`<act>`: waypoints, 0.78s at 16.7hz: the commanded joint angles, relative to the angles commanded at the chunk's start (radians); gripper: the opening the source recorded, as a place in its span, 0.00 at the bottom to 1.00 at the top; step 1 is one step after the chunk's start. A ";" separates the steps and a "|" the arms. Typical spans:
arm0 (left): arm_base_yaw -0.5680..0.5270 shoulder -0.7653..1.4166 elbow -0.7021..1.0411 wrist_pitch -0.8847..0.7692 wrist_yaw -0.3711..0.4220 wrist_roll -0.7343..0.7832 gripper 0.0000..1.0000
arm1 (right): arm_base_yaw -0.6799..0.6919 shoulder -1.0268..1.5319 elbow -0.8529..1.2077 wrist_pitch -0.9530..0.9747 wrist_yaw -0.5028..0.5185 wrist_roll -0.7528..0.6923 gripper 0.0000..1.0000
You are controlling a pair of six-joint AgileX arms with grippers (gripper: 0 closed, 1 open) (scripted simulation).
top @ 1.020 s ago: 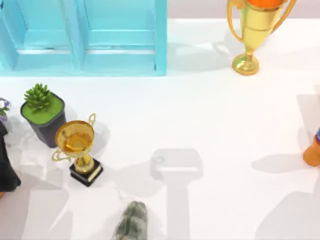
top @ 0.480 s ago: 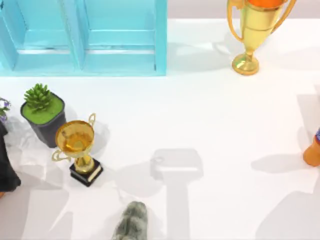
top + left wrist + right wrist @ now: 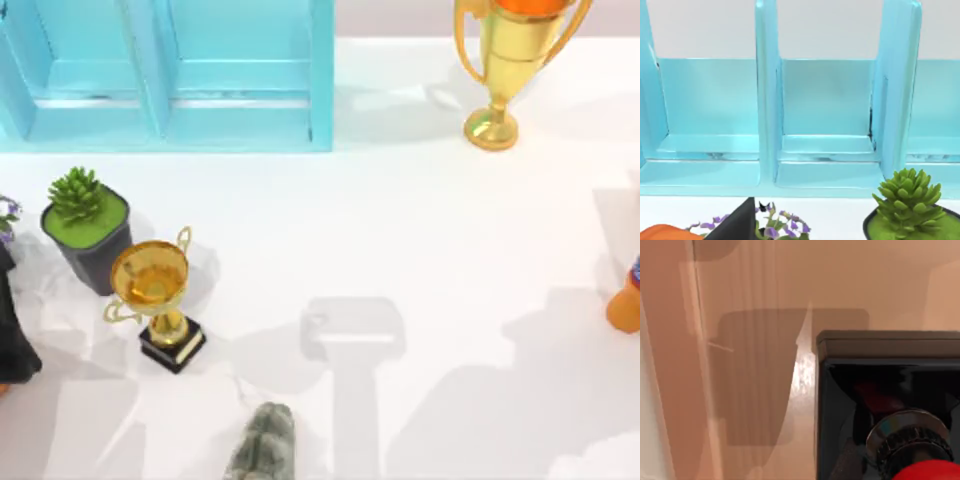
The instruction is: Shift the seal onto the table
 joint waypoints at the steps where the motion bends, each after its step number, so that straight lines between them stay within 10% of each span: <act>1: 0.000 0.000 0.000 0.000 0.000 0.000 1.00 | 0.047 -0.018 0.038 -0.062 0.000 0.046 0.00; 13: 0.000 0.000 0.000 0.000 0.000 0.000 1.00 | 0.356 -0.154 0.257 -0.410 -0.003 0.358 0.00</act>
